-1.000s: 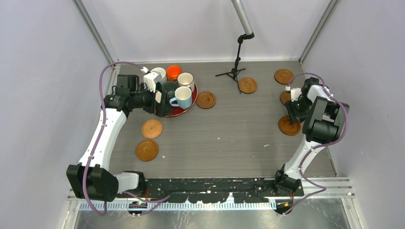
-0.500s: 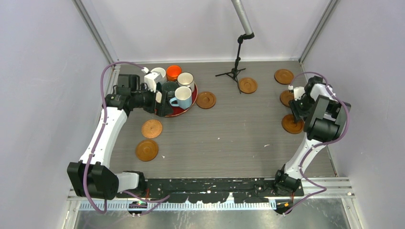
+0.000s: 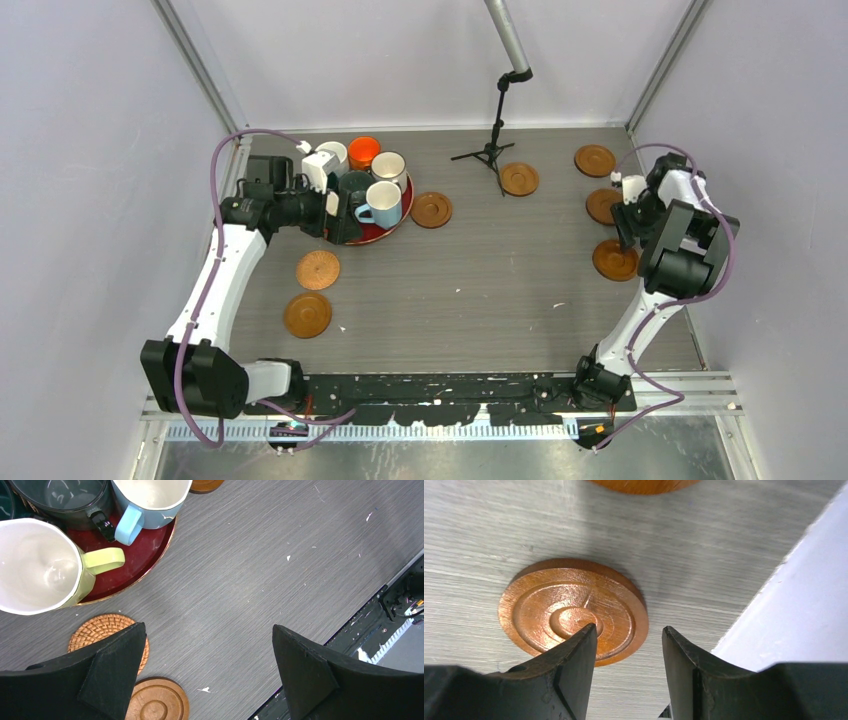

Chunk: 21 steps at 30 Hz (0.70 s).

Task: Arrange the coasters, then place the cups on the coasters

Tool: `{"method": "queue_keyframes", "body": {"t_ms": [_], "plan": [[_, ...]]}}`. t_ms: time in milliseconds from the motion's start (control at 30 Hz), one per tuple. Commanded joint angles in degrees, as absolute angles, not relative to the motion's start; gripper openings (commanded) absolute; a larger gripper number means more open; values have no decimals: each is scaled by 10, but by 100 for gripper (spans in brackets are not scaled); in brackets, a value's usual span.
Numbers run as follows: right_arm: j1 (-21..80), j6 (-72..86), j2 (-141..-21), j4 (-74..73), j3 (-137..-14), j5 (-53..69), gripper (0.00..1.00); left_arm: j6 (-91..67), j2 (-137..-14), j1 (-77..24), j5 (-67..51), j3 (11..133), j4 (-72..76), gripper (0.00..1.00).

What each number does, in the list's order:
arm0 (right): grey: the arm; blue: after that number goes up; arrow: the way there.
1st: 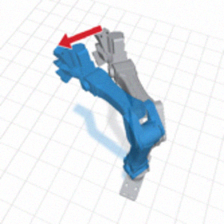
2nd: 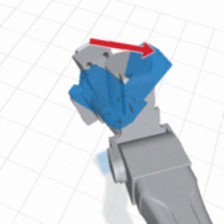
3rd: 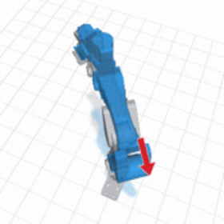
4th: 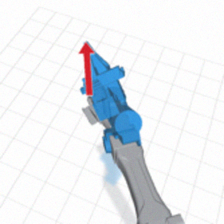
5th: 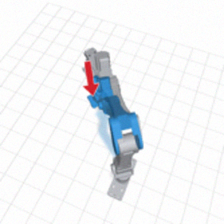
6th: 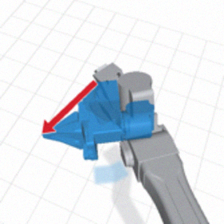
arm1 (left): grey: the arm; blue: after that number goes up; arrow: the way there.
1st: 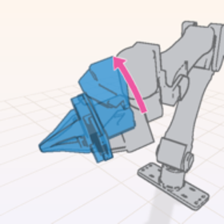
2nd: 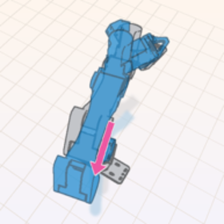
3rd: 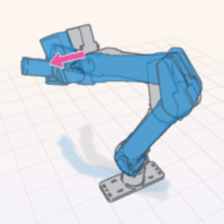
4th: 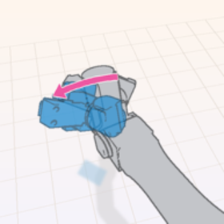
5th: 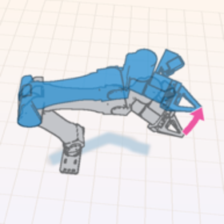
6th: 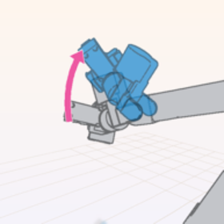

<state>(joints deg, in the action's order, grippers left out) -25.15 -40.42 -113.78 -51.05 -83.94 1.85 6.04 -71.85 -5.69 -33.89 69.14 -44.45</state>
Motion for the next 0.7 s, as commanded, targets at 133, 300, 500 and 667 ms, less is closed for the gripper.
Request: {"method": "queue_keyframes", "body": {"t_ms": [133, 300, 500, 667], "plan": [[-223, -347, -1095, -550, -975, 108, 60, 54, -708, -54, -345, 714, -437, 100], [-139, -244, -1122, -481, -1021, 116, 63, 50, -712, -54, -341, 709, -427, 100], [-54, -128, -1216, -407, -1115, 91, 65, 48, -720, -54, -339, 710, -424, 100], [-19, -86, -1311, -395, -1201, 67, 67, 59, -719, -54, -332, 711, -427, 100]]}}
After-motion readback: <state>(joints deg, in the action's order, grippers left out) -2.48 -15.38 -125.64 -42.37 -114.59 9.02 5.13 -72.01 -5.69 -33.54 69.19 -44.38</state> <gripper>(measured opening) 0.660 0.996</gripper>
